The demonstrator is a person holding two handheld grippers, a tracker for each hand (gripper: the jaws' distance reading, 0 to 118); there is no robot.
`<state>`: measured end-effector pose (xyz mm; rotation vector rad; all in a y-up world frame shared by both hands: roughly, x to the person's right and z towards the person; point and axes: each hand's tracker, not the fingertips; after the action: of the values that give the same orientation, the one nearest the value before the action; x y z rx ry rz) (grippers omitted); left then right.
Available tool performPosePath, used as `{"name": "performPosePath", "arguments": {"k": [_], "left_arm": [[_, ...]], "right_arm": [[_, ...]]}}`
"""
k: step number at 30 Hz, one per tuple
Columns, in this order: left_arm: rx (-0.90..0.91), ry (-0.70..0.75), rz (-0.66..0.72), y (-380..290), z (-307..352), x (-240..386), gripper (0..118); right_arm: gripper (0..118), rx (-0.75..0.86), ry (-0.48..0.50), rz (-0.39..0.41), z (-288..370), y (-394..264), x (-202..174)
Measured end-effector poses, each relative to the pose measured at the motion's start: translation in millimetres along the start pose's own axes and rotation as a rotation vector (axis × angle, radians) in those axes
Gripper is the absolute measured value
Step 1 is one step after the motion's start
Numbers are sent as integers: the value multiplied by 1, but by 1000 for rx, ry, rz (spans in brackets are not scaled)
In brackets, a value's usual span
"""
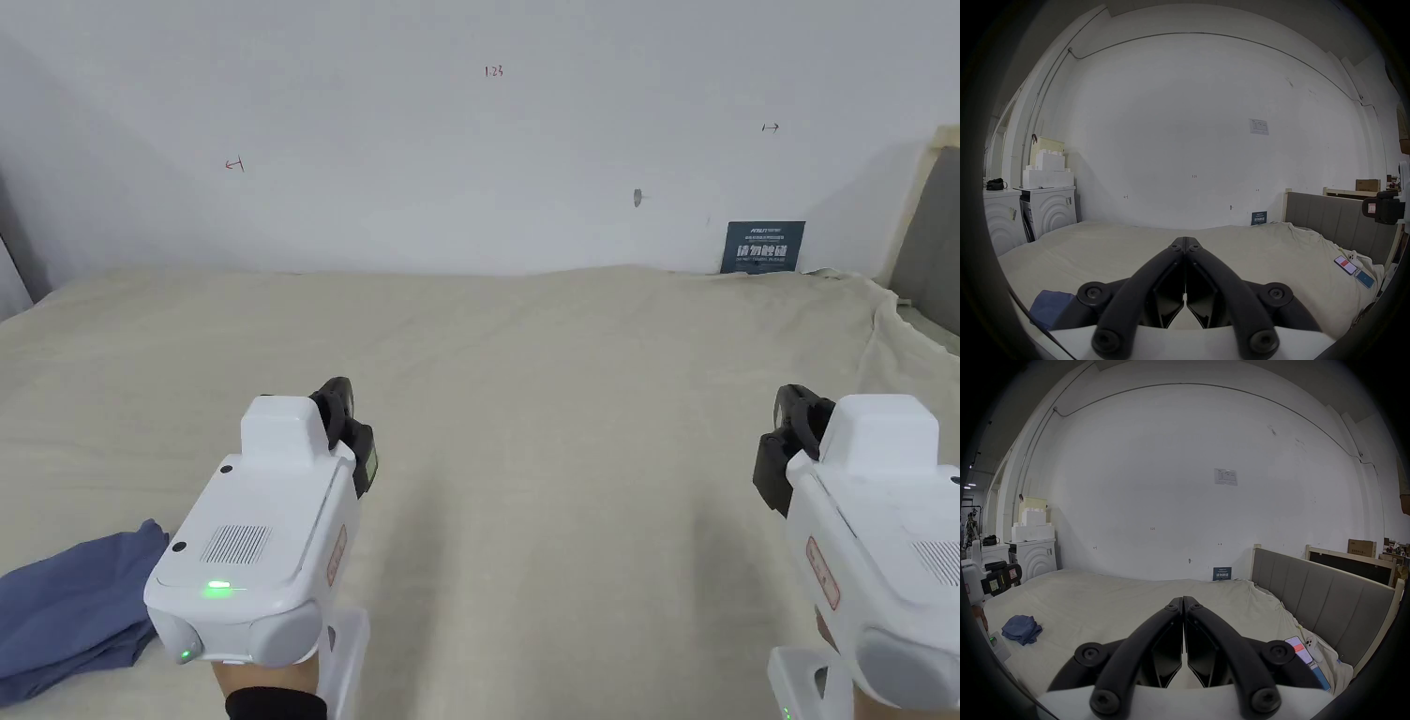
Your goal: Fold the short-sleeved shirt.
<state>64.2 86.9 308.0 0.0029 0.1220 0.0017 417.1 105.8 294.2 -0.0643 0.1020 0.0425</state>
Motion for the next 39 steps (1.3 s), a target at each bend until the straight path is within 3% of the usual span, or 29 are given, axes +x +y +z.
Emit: {"name": "performPosePath", "arguments": {"k": [37, 39], "left_arm": [[-2, 8, 11, -2, 0, -2, 0], [-6, 13, 19, -1, 0, -3, 15]], "right_arm": [[0, 6, -5, 4, 14, 7, -2], [15, 8, -5, 4, 15, 7, -1]]}}
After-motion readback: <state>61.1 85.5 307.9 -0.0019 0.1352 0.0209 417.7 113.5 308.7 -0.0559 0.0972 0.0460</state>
